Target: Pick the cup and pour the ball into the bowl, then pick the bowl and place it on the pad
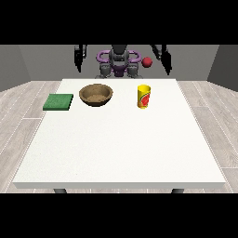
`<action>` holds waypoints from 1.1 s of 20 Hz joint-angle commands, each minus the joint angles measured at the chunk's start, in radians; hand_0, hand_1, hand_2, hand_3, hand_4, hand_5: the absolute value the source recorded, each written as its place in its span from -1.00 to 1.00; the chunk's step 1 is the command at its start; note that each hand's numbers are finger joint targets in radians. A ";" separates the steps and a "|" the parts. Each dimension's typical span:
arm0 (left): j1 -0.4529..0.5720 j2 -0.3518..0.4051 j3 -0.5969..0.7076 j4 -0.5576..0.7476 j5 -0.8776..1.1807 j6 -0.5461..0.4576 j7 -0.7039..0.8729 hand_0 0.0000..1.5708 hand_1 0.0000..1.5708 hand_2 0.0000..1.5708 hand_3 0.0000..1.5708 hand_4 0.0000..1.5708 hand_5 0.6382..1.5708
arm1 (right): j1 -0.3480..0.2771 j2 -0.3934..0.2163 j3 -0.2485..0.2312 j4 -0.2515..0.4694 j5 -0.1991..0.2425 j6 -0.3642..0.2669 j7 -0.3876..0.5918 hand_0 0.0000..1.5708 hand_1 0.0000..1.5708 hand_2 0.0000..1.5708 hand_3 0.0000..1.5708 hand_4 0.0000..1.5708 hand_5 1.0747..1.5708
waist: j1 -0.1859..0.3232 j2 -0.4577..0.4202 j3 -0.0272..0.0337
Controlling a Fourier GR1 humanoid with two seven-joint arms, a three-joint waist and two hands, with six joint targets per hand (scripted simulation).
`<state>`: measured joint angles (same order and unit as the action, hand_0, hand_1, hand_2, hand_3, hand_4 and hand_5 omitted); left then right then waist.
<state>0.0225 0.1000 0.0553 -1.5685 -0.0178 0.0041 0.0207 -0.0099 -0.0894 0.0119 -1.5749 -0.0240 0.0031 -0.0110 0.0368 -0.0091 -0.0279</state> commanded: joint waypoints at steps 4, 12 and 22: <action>-0.022 0.041 0.003 -0.095 0.009 -0.019 0.067 -1.00 -1.00 -1.00 -1.00 -1.00 0.92 | -0.008 -0.046 -0.015 -0.084 0.001 0.001 0.081 -1.00 -1.00 -1.00 -0.61 0.35 1.00 | -0.014 -0.230 0.0208; -0.112 -0.092 -0.012 -0.286 0.297 -0.028 0.377 -1.00 -1.00 -1.00 -1.00 -1.00 0.94 | -0.095 0.087 0.222 -0.196 -0.005 -0.239 0.363 -1.00 -1.00 -1.00 -1.00 0.00 1.00 | 0.056 -0.505 0.0264; -0.249 -0.026 0.030 -0.262 0.261 -0.024 0.274 -1.00 -1.00 -1.00 -1.00 -1.00 0.88 | -0.408 0.089 0.448 -0.207 0.131 -0.468 0.499 -1.00 -1.00 -1.00 -1.00 -0.75 1.00 | -0.068 -0.186 0.0266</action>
<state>-0.1063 0.0322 0.0291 -1.8591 0.2504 -0.0099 0.3438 -0.2771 -0.0030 0.4322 -1.7930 0.0568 -0.4399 0.4690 0.0174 -0.3392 -0.0014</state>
